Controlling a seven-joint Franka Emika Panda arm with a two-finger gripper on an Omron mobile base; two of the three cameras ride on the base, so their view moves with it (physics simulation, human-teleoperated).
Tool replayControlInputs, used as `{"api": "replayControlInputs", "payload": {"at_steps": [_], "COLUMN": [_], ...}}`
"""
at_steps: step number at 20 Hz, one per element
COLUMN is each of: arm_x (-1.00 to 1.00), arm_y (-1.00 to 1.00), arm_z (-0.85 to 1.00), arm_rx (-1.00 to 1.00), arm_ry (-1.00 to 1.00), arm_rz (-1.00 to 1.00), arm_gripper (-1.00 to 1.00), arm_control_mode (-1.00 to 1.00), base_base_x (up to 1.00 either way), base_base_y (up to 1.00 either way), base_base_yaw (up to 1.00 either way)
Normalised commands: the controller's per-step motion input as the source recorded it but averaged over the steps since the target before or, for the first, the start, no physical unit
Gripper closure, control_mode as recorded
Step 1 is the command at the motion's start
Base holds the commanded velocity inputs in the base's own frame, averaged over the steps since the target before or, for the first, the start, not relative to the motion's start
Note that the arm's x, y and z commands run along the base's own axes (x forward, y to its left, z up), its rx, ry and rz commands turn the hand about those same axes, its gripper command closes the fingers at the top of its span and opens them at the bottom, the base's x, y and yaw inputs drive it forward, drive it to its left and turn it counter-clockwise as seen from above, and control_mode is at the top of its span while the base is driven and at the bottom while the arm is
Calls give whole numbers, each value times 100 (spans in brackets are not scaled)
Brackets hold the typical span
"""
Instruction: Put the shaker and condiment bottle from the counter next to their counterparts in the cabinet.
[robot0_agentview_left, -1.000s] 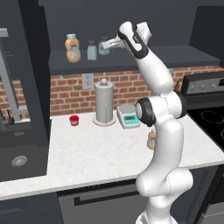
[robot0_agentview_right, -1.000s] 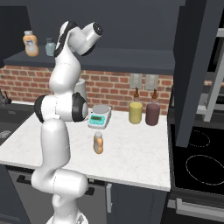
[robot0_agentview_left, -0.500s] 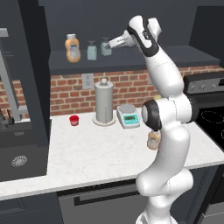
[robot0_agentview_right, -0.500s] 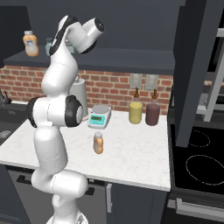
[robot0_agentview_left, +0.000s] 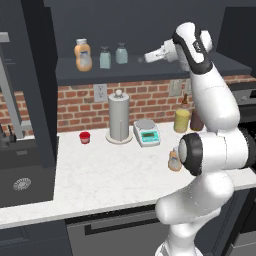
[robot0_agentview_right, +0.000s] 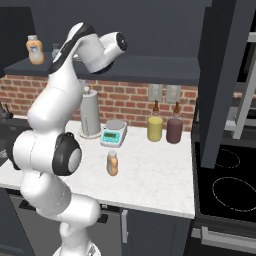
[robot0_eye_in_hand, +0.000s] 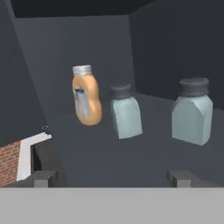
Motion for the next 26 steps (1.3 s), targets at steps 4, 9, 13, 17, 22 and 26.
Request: {"api": "replayControlInputs", "payload": {"at_steps": [4,9,13,17,22,26], "arm_x": [-100,-100,-99,-69,-45,-39], "arm_y": [-28,-17,-4,0,0,-2], "arm_z": [1,8,2,0,-24,-51], "arm_rx": [10,8,2,0,-2,-4], "arm_ry": [-10,-2,0,8,12,7], "arm_rz": [0,-2,-4,-7,-11,-9], "arm_gripper": [-100,-100,-100,-100,-100,-100], "arm_control_mode": [-100,-100,-100,-100,-100,-100], "base_base_x": [0,0,0,0,0,0], "base_base_y": [0,0,0,0,0,0], "base_base_yaw": [0,0,0,0,0,0]}}
